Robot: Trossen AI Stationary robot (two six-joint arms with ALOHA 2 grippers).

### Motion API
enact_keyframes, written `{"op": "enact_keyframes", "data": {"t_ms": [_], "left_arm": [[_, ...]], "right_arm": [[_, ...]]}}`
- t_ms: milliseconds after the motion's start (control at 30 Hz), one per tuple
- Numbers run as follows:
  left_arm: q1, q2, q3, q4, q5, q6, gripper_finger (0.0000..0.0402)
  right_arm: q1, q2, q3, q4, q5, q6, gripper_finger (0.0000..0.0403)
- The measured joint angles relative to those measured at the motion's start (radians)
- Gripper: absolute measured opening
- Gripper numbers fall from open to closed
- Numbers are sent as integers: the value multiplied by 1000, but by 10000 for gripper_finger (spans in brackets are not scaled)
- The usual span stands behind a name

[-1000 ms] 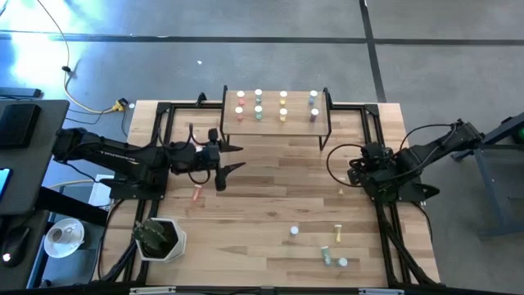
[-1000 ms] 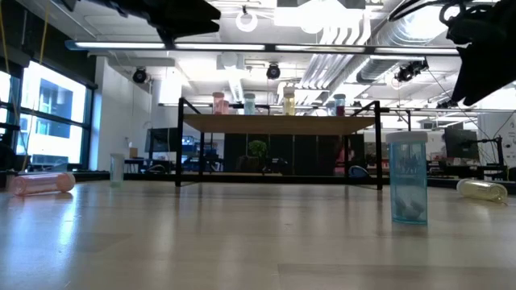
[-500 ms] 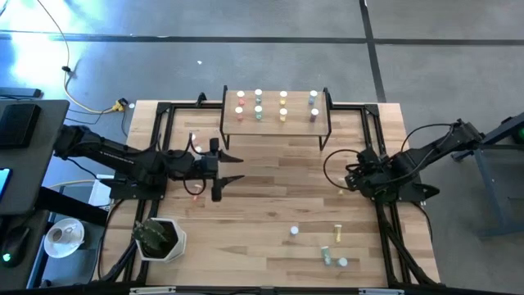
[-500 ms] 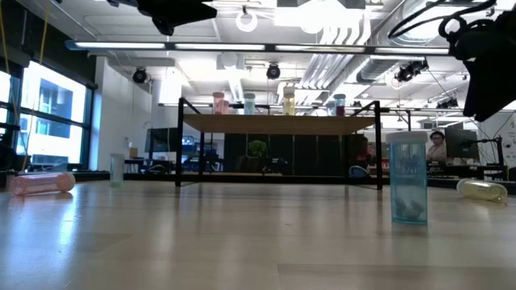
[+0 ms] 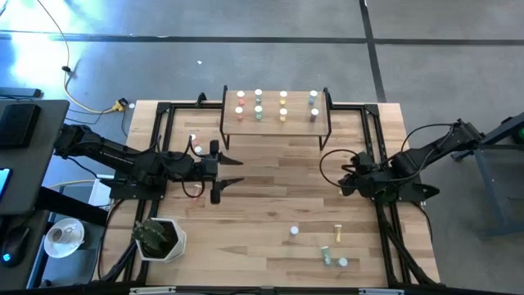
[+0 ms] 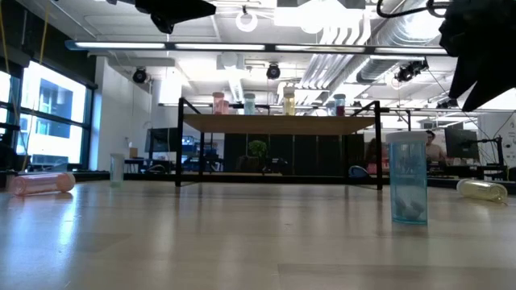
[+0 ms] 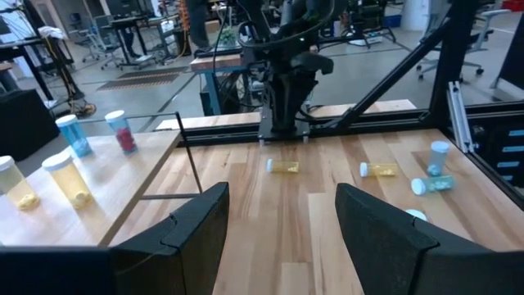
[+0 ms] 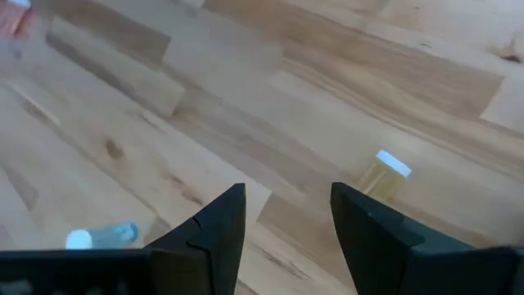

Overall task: Pick and place medicine bottles onto shelf by color
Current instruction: Put the yellow medicine bottle on the shelf

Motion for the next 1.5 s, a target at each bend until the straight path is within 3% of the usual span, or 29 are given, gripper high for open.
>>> {"op": "enact_keyframes", "data": {"t_ms": [200, 600, 833, 1500], "left_arm": [[0, 0, 0, 0, -1, 0, 216], [0, 0, 0, -6, -1, 21, 216], [0, 0, 0, -16, -1, 27, 216], [0, 0, 0, -17, -1, 26, 216]], "right_arm": [[0, 21, 0, -7, 22, 39, 172], [0, 200, 0, -39, -175, 180, 225], [-36, 281, 0, -44, -181, 235, 236], [-268, 312, -199, 244, -312, 64, 236]]}}
